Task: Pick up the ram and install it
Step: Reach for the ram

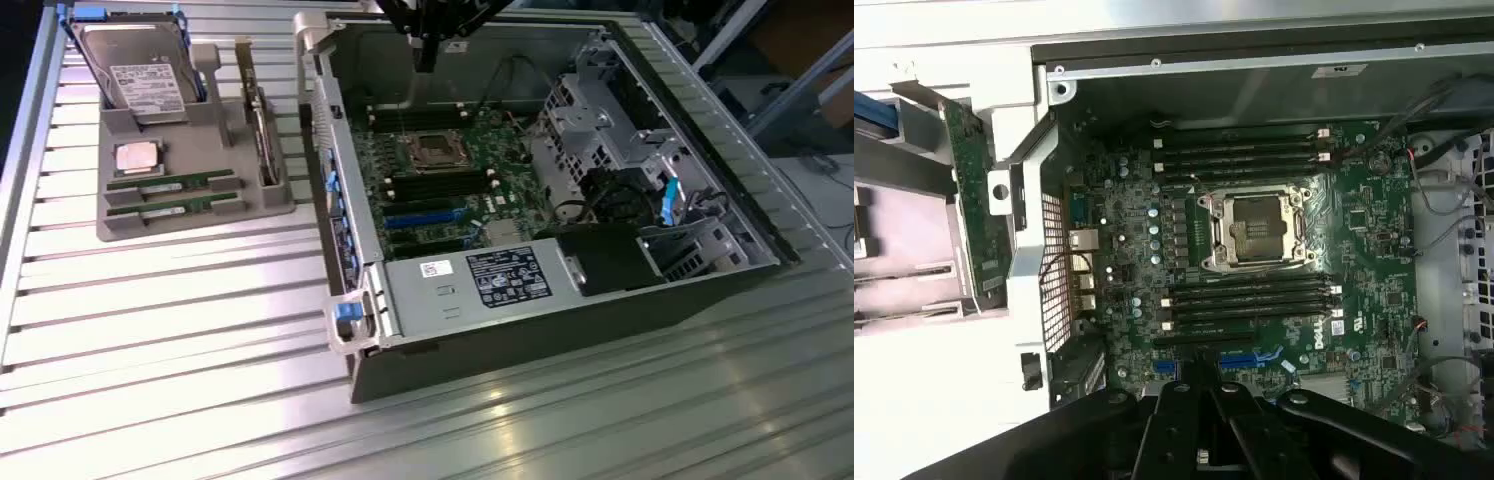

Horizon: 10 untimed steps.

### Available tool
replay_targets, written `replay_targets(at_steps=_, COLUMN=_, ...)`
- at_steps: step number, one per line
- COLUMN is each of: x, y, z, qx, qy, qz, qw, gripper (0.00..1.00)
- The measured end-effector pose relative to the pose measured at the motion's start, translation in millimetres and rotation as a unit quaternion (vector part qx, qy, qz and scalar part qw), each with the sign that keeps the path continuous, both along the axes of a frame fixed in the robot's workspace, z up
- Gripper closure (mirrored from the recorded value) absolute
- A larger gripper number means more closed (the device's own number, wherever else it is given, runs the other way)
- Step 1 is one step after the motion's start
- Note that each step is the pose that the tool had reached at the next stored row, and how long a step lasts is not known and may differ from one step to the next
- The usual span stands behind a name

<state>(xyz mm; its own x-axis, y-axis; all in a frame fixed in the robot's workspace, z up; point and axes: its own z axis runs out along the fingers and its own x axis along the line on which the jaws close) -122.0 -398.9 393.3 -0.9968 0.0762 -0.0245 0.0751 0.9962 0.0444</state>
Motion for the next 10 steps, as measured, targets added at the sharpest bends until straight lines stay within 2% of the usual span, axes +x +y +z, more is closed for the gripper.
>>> replay_targets(at_steps=1, x=-10.5, y=0.0, z=0.0, qx=0.0, qy=-0.0002, qz=0.0, qw=1.0, gripper=0.89)
replay_targets(at_steps=2, x=-12.6, y=0.0, z=0.0, qx=0.0, qy=-0.0003, qz=0.0, qw=1.0, gripper=0.89)
replay_targets(at_steps=10, x=-20.9, y=0.0, z=0.0, qx=0.0, qy=-0.0004, qz=0.0, qw=1.0, gripper=0.89)
